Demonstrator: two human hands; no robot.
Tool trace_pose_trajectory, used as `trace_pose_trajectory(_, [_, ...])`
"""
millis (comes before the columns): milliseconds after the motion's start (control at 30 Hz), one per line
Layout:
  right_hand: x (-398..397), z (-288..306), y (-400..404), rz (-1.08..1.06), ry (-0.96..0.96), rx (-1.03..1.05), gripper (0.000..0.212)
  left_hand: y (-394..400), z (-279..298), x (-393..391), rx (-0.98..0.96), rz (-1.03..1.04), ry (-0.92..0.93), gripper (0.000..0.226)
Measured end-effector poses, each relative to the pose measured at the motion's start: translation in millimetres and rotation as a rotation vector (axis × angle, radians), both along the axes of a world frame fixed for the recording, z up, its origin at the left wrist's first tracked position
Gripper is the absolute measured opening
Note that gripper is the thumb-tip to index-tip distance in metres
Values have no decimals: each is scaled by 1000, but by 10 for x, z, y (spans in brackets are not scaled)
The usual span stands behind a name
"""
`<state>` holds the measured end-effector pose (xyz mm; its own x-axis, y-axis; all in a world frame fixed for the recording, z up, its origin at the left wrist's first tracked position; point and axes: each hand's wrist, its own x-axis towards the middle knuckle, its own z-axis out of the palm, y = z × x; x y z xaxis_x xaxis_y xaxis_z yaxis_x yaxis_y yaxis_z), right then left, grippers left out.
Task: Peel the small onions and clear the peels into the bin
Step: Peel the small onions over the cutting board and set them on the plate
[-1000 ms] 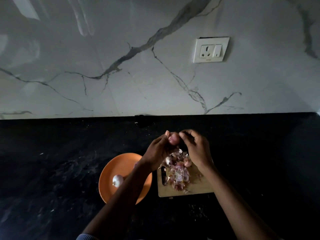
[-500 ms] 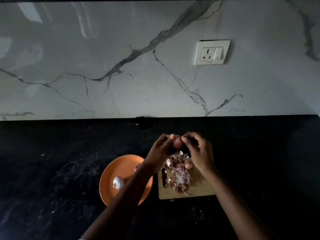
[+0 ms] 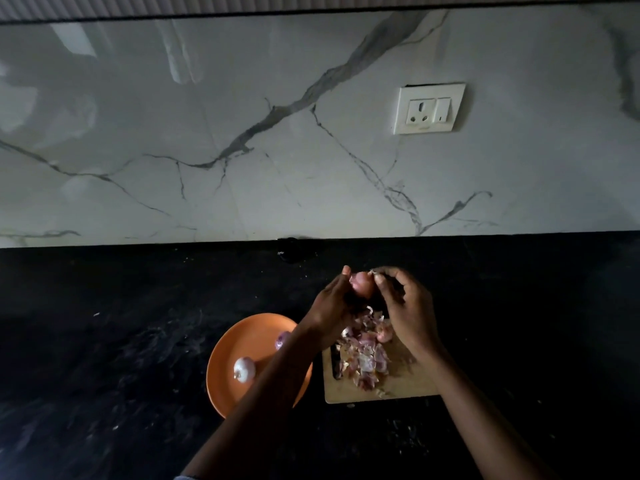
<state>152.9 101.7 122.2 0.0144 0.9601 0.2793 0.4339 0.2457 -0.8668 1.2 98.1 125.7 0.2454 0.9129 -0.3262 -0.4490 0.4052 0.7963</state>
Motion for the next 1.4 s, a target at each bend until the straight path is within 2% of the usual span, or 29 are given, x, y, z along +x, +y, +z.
trace_pose_trajectory(67, [32,-10,22,28,-56,8,19,17,-18,-12,34,42,39,54])
trace_pose_trajectory(167, [76,-19,51,21,-83,-17,18,23,-47,-19,90,74,109,39])
trace_pose_trajectory(300, [117,-33,72,58,-68,-21,14,14,-61,-37,147,75,179,41])
trace_pose_trajectory(433, [169,-48,69,67,21,-95,15,3,-70,-44,92,135,104,28])
trace_pose_trajectory(533, [195,-131,98,-28,168,-202,20,-10,-125,-65,70,168,67,24])
trace_pose_trajectory(567, [202,-165,98,-44,171,-231,21,-16,-136,-73,69,172,67,24])
trace_pose_trajectory(667, [235,-259,68,-27,5,-231,16,-15,-146,-58,53,185,60,22])
trace_pose_trajectory(733, [220,-240,35,1,42,-251,10,-8,-140,-34,48,191,64,20])
trace_pose_trajectory(800, [178,-205,19,43,102,-257,22,-9,-138,-12,56,185,82,19])
trace_pose_trajectory(1033, [113,-181,32,95,83,-240,25,-70,-152,15,80,170,67,30])
trace_pose_trajectory(1267, [167,-119,23,60,49,-217,11,-115,-133,-26,140,129,113,40])
trace_pose_trajectory(1400, [173,-65,31,93,9,-185,6,-93,-84,-92,156,3,276,34])
